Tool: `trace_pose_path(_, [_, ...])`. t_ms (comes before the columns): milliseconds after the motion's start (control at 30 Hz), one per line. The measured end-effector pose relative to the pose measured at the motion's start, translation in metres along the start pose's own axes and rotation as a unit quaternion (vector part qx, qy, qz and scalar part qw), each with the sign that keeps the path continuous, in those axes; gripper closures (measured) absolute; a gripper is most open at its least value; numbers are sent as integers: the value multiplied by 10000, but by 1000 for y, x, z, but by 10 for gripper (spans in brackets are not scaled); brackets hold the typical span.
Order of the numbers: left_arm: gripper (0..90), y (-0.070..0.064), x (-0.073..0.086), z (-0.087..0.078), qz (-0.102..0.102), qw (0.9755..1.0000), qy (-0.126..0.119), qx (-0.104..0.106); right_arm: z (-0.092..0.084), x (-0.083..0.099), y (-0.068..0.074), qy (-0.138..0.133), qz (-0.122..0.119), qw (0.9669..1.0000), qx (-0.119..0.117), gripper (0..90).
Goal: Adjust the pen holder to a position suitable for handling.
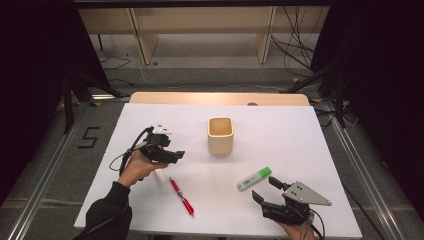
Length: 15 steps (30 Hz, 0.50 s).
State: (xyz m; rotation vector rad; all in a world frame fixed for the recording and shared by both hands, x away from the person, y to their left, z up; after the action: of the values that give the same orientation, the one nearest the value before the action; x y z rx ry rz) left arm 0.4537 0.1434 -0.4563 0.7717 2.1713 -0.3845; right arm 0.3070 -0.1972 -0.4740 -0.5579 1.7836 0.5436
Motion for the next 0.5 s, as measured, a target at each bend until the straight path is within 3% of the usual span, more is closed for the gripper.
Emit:
trace_pose_path(133, [298, 9, 4, -3, -14, 9999, 10, -99, 0, 0, 0, 10, 3, 10000, -6, 274])
trace_pose_path(233, [443, 14, 9, -5, -63, 10000, 18, -61, 0, 0, 0, -3, -1, 10000, -4, 274])
trace_pose_path(267, [443, 16, 11, -6, -49, 9999, 49, -91, 0, 0, 0, -3, -1, 10000, -4, 274])
trace_pose_path(300, [526, 17, 13, -7, -38, 9999, 81, -101, 0, 0, 0, 5, 11, 10000, -3, 274])
trace_pose_path(367, [607, 18, 17, -7, 22, 9999, 144, -53, 0, 0, 0, 6, -2, 10000, -8, 274])
trace_pose_path(500, [708, 18, 23, -6, 74, 9996, 280, -15, 0, 0, 0, -3, 5, 10000, -6, 274])
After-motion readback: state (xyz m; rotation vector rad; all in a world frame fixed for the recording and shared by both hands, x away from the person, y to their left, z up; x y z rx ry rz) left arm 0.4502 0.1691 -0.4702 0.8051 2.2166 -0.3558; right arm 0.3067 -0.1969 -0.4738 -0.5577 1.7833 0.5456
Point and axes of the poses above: each handheld gripper's, and its own axes: z roughly forward along the jaws, x roughly out of its underside, y roughly to its left, the point moved 5 cm from there along z, roughly forward along the jaws, and after that the axes turned 6 degrees about -y, right-handed, at the moved point
